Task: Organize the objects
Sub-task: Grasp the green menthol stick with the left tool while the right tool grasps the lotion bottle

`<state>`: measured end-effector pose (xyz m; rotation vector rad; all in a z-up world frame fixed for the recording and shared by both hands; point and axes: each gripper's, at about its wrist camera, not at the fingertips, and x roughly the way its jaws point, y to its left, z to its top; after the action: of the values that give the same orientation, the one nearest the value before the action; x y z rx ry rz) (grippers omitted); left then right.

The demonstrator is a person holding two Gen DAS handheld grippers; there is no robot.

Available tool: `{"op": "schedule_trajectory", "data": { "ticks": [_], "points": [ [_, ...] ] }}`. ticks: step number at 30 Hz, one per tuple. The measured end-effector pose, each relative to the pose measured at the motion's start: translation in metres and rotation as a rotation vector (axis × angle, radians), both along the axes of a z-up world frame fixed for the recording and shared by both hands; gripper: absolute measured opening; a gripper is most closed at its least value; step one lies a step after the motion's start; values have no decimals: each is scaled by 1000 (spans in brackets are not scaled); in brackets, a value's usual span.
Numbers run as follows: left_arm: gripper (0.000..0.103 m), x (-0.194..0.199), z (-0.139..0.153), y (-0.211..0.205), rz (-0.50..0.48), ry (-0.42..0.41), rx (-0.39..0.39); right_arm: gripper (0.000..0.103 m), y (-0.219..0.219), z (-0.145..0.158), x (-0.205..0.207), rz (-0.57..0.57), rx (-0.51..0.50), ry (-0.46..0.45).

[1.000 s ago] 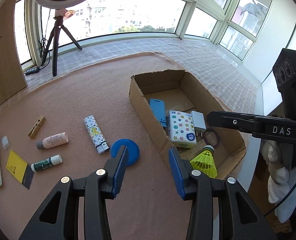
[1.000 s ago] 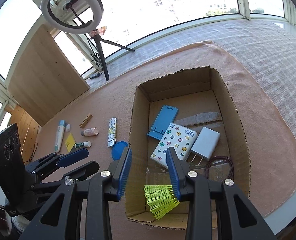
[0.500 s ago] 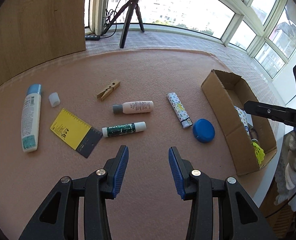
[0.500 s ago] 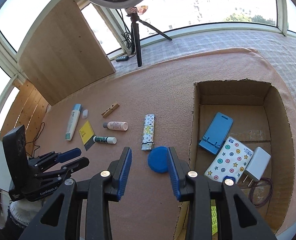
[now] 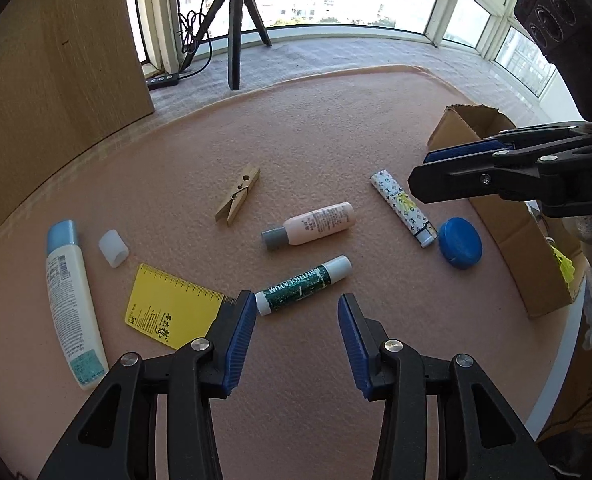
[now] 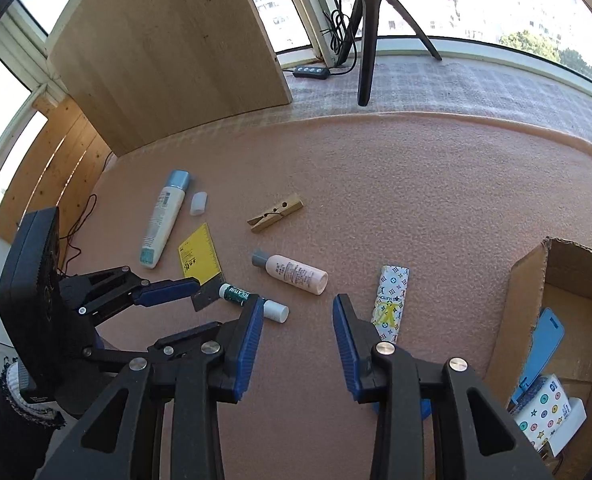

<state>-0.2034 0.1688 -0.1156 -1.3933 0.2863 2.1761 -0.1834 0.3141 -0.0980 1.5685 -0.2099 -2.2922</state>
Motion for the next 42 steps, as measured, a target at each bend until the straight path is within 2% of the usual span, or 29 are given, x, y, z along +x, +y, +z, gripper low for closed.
{"op": "schedule_trajectory", "data": {
  "ticks": [2, 6, 8, 9, 19, 24, 30, 39, 41, 42],
  "points": [
    [46, -6, -3, 2, -35, -8, -2, 33, -7, -7, -9, 12, 33, -18],
    [48, -11, -10, 9, -100, -6, -7, 33, -13, -26, -26, 31, 39, -78],
    [57, -15, -14, 10, -106, -20, 2, 33, -17, -33, -32, 37, 54, -92],
    [58, -17, -16, 11, -109, -31, 14, 33, -19, -36, -35, 39, 55, -100],
    [57, -27, -34, 16, -111, -64, 42, 33, -35, -59, -49, 94, 69, -143],
    [36, -29, -37, 11, -83, -75, 69, 33, -40, -66, -50, 95, 60, -149],
    [22, -29, -38, 6, -61, -81, 73, 33, -49, -68, -55, 109, 99, -128],
    [16, -19, -39, -3, 31, -102, 108, 32, -62, -69, -63, 108, 143, -100],
    [16, -14, -38, -4, 45, -103, 110, 20, -64, -70, -63, 101, 175, -88],
    [16, -13, -38, -5, 53, -105, 113, 18, -63, -70, -61, 95, 177, -85]
  ]
}}
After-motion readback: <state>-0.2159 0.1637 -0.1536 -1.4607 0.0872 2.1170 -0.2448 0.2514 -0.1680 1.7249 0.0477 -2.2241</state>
